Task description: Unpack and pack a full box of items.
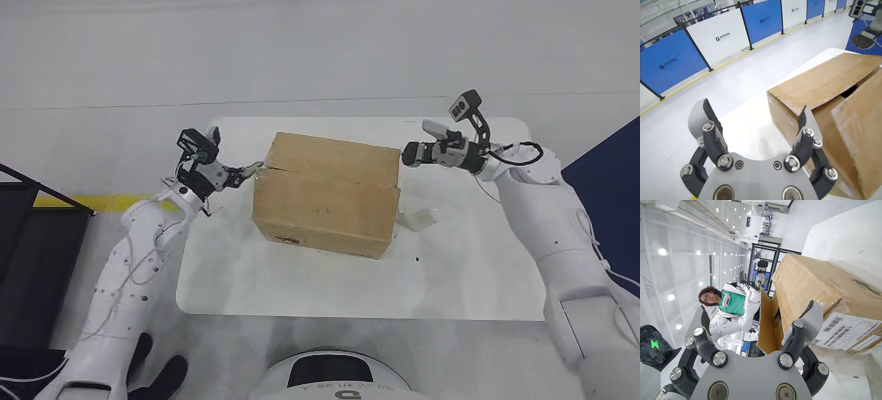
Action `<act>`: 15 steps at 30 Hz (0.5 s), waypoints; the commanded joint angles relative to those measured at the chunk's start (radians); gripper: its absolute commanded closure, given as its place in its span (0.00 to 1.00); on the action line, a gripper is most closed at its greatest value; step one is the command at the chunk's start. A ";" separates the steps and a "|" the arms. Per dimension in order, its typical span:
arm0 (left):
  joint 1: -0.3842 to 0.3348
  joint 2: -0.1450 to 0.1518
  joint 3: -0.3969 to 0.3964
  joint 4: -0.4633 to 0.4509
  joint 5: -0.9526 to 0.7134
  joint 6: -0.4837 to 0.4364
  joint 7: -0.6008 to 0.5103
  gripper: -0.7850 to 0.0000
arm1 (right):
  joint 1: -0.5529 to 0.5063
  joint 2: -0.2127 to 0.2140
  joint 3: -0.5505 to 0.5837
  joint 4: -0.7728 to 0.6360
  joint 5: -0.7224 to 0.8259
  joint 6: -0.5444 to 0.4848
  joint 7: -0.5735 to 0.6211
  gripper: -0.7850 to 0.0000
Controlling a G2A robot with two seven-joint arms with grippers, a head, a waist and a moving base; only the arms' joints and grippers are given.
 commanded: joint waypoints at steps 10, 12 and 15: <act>0.093 0.008 -0.094 -0.169 -0.102 -0.032 0.174 0.00 | -0.053 0.006 0.027 -0.064 -0.019 0.011 -0.041 0.00; 0.103 0.014 -0.082 -0.188 -0.036 -0.098 0.142 0.00 | -0.059 0.007 0.031 -0.078 -0.023 0.013 -0.048 0.00; 0.075 0.007 -0.037 -0.150 -0.004 -0.057 0.115 0.00 | -0.070 0.009 0.038 -0.108 -0.039 0.015 -0.056 0.00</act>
